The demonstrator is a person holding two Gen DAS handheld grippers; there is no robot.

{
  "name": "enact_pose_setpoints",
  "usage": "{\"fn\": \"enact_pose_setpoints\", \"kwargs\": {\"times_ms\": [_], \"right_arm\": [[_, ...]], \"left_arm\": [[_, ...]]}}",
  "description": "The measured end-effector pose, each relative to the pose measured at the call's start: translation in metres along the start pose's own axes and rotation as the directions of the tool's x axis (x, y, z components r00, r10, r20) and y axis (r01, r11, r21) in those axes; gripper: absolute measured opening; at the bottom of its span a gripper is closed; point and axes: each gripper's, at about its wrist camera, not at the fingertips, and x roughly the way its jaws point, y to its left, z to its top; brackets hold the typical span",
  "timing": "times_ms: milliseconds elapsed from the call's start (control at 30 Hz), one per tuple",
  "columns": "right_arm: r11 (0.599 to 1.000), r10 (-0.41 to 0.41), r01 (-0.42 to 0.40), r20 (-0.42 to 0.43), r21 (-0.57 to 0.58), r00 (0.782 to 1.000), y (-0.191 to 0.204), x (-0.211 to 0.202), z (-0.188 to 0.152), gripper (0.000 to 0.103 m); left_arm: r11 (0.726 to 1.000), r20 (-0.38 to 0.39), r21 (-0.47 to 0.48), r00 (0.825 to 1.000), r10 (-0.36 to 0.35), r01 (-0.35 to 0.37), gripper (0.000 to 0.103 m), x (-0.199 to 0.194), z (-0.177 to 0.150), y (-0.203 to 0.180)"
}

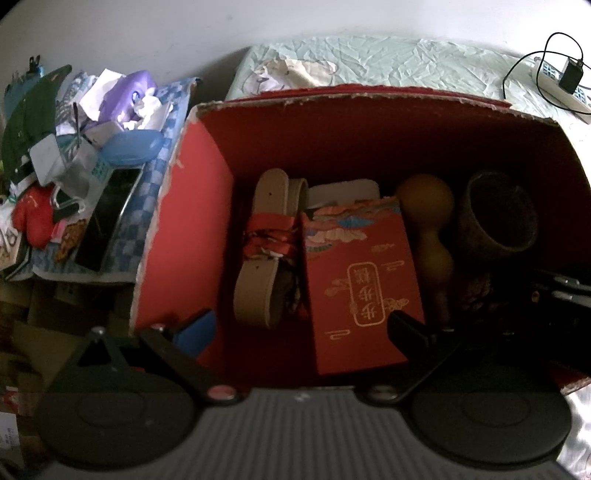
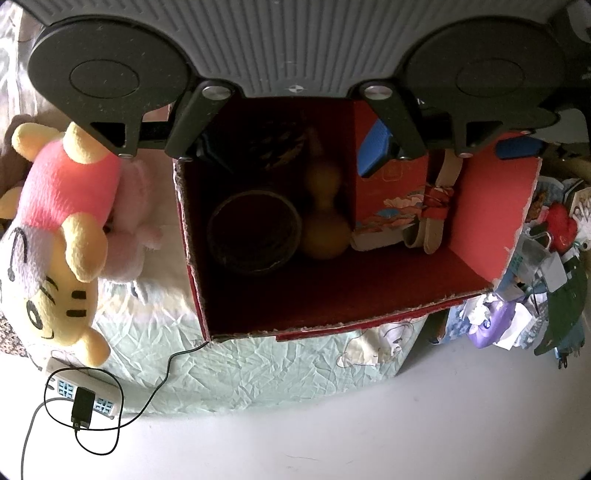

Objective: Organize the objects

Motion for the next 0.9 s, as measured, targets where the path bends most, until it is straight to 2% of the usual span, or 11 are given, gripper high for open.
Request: {"fn": "enact_pose_setpoints", "kwargs": {"times_ms": [900], "right_arm": [[1.0,-0.01,0.01,0.012,-0.022,1.0,0.0043,0.0019,-0.0021,0.082]], "left_arm": [[1.0,-0.004,-0.015,1.0,-0.004,0.004,0.1,0.0077,-0.0029,0.0018]]}}
